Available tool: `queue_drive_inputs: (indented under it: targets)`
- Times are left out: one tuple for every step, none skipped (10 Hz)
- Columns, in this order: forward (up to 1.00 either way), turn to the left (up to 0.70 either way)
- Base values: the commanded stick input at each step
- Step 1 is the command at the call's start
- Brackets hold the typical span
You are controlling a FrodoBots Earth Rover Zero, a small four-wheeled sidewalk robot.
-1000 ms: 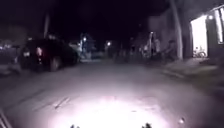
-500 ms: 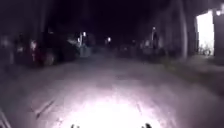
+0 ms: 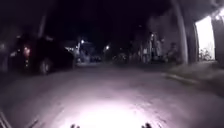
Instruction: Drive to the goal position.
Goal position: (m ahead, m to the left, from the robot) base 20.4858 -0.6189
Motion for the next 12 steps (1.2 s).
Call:
queue_drive_inputs:
  targets:
    - [0.70,0.00]
    - [0.70,0.00]
    - [0.70,0.00]
    - [0.70,0.00]
    - [0.70,-0.07]
    - [0.70,-0.24]
    - [0.70,-0.35]
    - [0.70,-0.35]
    - [0.70,-0.31]
    - [0.70,0.00]
    - [0.70,0.00]
    - [0.70,0.00]
